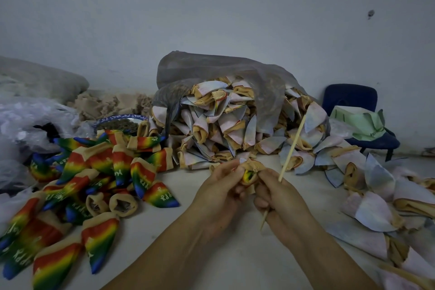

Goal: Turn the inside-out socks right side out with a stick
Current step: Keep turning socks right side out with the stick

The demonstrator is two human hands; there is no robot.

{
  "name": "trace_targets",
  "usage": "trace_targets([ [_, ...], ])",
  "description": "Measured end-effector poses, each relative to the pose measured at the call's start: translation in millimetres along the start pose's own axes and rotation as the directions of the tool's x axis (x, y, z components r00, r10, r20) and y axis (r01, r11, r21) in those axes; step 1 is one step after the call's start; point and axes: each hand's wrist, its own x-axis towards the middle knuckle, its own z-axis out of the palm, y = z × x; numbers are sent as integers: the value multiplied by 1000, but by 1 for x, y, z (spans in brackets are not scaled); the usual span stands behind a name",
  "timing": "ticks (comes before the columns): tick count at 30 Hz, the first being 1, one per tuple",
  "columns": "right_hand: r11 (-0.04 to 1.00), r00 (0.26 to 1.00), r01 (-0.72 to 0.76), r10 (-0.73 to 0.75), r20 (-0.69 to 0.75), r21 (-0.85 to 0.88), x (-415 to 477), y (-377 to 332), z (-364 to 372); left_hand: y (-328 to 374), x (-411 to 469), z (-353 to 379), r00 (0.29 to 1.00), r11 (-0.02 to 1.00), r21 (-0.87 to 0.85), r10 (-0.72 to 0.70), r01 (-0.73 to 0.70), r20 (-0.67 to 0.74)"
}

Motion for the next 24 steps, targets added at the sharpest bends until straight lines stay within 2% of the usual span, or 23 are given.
trace_targets([
  [2,1000,998,-2,1,67,12,0,0,-4,-1,0,-2,998,996,82,35,-30,-49],
  [4,999,994,17,-12,105,-45,-1,2,-3,-1,0,-5,996,983,179,55,-41,-76],
  [8,976,998,56,-46,53,-213,-2,6,1,-2,-3,-4,996,949,315,26,2,-83],
  [11,924,999,23,-33,-20,-381,-1,9,7,-3,-3,-1,993,946,313,-59,87,-99],
  [14,929,1000,-3,-6,-25,-370,-1,8,11,-2,-3,1,994,971,214,-95,102,-46],
  [17,923,1000,25,-22,13,-385,-2,7,7,-3,-6,0,997,979,198,-62,51,48],
  [20,905,997,73,-62,41,-419,-4,8,1,-4,-6,-3,1000,978,209,-11,7,19],
  [22,875,993,115,-105,48,-471,-3,9,0,-3,-6,-5,999,955,295,24,-13,-33],
  [24,803,981,180,-188,46,-568,-2,8,-1,-2,-6,-8,993,891,449,102,-68,-53],
])
